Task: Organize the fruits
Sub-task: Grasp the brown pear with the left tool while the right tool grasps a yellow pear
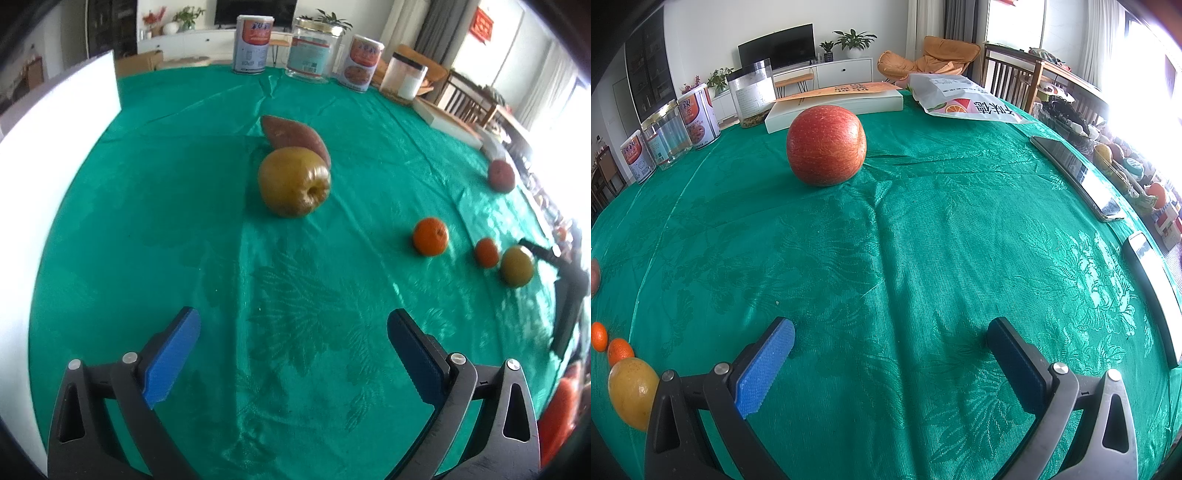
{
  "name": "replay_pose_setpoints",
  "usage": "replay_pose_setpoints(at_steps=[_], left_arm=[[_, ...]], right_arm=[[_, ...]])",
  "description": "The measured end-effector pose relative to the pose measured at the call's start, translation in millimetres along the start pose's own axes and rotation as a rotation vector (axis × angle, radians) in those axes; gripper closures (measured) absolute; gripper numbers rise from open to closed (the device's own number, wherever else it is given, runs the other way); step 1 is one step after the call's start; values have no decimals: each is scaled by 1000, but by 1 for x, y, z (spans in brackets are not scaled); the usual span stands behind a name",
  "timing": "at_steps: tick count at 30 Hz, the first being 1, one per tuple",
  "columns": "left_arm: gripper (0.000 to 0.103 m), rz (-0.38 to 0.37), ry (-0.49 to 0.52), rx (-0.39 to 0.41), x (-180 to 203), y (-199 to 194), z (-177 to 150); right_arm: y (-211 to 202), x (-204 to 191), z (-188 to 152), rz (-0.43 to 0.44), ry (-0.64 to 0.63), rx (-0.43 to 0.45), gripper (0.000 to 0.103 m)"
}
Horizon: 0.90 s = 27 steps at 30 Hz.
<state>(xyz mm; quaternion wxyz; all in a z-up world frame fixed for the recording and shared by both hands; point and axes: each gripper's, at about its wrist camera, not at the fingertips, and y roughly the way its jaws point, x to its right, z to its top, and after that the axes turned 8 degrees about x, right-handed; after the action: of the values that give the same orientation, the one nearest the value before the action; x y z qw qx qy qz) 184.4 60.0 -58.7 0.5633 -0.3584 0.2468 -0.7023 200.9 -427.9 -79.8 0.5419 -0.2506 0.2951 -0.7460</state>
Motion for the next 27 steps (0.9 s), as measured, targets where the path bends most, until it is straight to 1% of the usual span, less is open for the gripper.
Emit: replay_pose_setpoints(at_steps=[2,4,5,7,10,14,16,17,19,21,22,23,25,27], left_arm=[[2,-27,-31,-40,-6,2,13],[2,-49,-27,-121,-8,8,24],[2,-53,-17,-164,-8,11,27],[2,-38,9,-203,-5,12,29],[2,-20,53,-219,-1,10,28],[2,-14,72,-247,-1,16,25],[2,-10,75,-257,-1,17,29],[2,-19,68,-258,-2,16,33],[2,-70,30,-257,-4,14,48],[2,-84,27,-236,-4,9,61],[2,-78,54,-209,0,7,66],[2,-64,109,-183,7,7,69],[2,-39,234,-185,24,16,69],[3,6,329,-187,37,30,71]], right_arm=[[0,0,0,0,0,0,0],[0,0,0,-1,0,0,0],[0,0,0,-1,0,0,0],[0,0,0,-2,1,0,0],[2,-2,3,-23,19,-1,0],[2,-3,4,-23,20,0,0],[2,-6,5,-26,22,-1,0],[4,-5,6,-25,25,0,0],[6,-7,10,-13,13,-18,0],[4,-6,13,34,8,-91,0],[-4,-8,13,91,22,-116,0],[-13,-9,13,139,32,-122,0],[-34,-18,11,251,24,-157,0],[-46,-29,11,338,21,-243,0]])
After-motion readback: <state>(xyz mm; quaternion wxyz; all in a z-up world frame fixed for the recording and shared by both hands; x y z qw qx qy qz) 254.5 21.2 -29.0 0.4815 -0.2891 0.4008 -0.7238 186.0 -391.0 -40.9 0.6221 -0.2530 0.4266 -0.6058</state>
